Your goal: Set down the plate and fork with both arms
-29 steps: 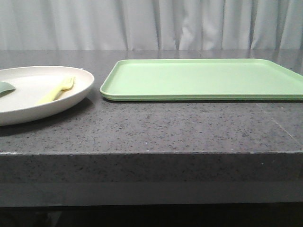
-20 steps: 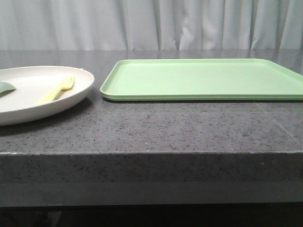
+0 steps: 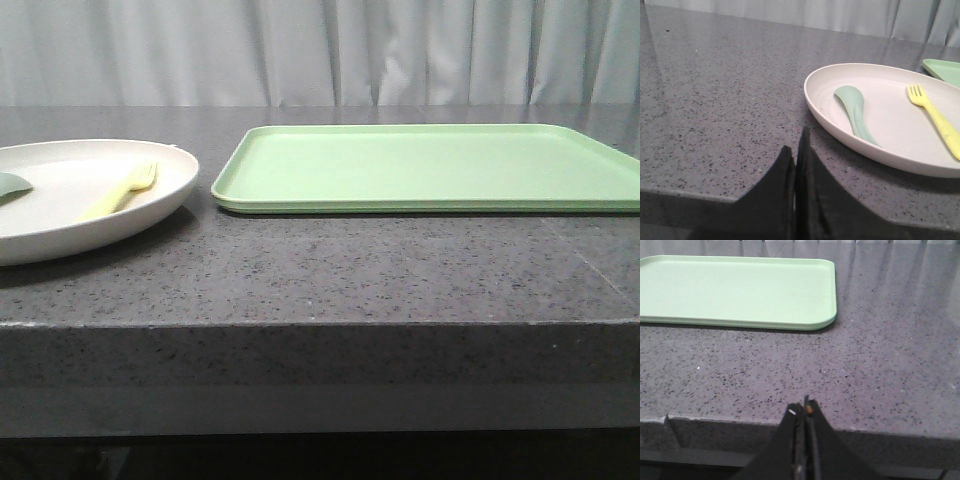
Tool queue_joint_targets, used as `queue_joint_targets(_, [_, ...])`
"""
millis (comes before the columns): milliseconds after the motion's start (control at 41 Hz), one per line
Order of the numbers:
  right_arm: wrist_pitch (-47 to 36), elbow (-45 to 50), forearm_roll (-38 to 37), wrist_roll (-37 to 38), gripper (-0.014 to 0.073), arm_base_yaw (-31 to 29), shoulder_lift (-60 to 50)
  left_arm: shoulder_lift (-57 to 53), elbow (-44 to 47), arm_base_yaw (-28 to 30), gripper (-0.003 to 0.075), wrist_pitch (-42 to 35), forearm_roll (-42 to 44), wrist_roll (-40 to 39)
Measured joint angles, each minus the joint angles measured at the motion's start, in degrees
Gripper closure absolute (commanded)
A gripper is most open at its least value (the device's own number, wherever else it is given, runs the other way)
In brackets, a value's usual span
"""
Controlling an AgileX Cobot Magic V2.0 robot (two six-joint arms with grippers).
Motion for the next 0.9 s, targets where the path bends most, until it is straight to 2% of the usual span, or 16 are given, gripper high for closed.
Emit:
queue_joint_targets(488, [0.00,0.00,0.00,0.00,0.0712,0.00,0.00,0.00,0.00,0.00,0.0738,-0.30,0.00,0.00])
queue_joint_targets(903, [-2.20,0.00,0.00,0.00,0.0712,0.00,0.00,0.00,0.00,0.00,0.0738,-11.88,0.00,0.00])
